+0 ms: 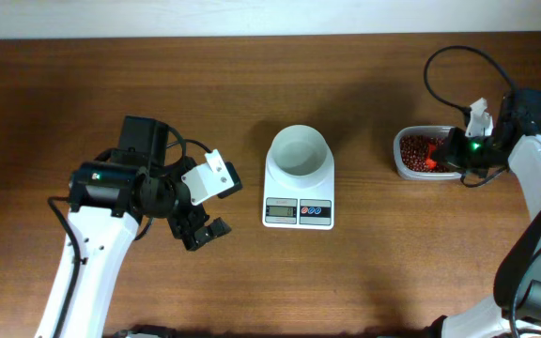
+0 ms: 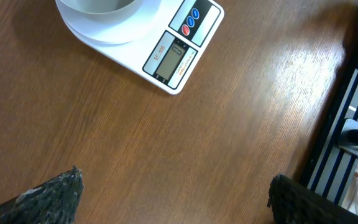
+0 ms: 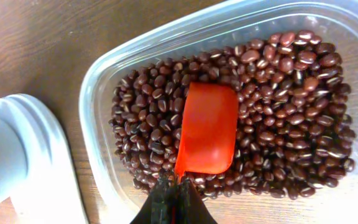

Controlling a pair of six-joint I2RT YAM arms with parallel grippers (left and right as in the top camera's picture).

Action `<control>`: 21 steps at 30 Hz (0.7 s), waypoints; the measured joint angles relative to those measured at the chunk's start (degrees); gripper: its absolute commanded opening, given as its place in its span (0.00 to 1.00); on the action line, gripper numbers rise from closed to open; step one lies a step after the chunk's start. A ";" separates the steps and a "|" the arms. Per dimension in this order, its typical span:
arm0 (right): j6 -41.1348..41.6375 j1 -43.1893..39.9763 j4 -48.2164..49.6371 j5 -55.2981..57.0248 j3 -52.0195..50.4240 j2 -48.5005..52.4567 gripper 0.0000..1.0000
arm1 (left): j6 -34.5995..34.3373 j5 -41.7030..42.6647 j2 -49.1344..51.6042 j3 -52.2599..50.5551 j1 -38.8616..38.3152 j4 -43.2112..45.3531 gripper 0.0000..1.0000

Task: Scoop and weigh 50g on scale
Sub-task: 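Lower the scoop into the red beans and scoop with the right gripper, then lift the filled scoop and carry it left over the scale bowl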

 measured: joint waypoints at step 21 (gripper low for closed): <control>-0.55 -14.93 -4.20 -19.61 0.00 0.00 0.04 | 0.00 0.00 0.00 0.00 0.00 0.02 0.99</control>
